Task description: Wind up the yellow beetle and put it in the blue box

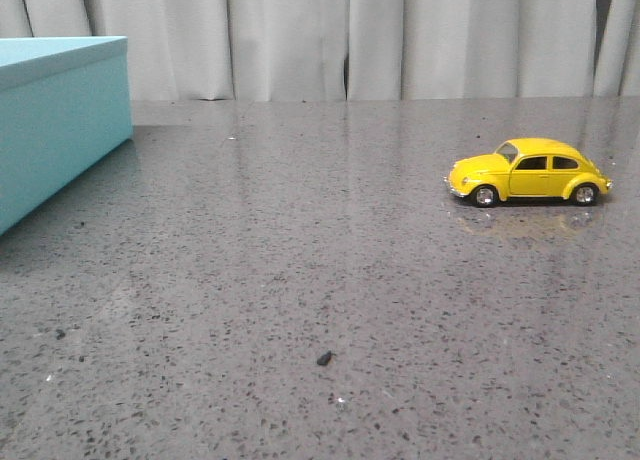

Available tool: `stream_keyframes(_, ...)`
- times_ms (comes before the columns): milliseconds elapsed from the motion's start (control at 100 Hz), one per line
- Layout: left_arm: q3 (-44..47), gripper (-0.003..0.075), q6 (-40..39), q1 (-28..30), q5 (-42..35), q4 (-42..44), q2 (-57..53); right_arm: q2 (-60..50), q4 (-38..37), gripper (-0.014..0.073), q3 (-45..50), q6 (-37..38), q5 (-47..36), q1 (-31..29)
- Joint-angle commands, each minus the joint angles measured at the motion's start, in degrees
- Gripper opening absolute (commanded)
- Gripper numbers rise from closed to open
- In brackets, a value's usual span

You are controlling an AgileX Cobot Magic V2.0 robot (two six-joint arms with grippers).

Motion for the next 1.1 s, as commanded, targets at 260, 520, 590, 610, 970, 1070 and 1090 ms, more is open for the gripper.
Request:
stream_keyframes(260,-21.6,-0.0019,1.0,-0.4,13.8,9.3,12.6,20.3,-0.7,-0.0048,-29.2,-10.8,24.8,-0.3)
stream_keyframes(520,-33.4,-0.0019,2.6,-0.4,23.4,13.7,22.4,42.5,-2.9,-0.0048,-47.7,-10.8,41.9,-0.2)
stream_keyframes(590,-35.0,-0.0019,2.6,-0.4,24.8,13.8,24.1,46.7,-2.9,-0.0048,-51.2,-10.8,42.6,-0.2)
stream_keyframes(610,-35.3,-0.0019,2.6,-0.4,24.9,13.8,24.3,47.8,-2.9,-0.0048,-52.1,-10.8,42.6,-0.1)
stream_keyframes(970,-35.5,-0.0019,6.9,-3.4,25.5,12.6,24.8,68.0,-18.2,-0.0048,-65.1,0.0,49.4,9.1)
stream_keyframes(1070,-35.5,-0.0019,6.9,-3.8,25.5,12.6,24.8,73.2,-23.7,-0.0048,-69.0,3.4,50.6,13.3)
stream_keyframes(1090,-35.5,-0.0019,6.9,-3.8,25.5,12.6,24.8,74.1,-24.2,-0.0048,-69.4,3.8,50.4,14.0)
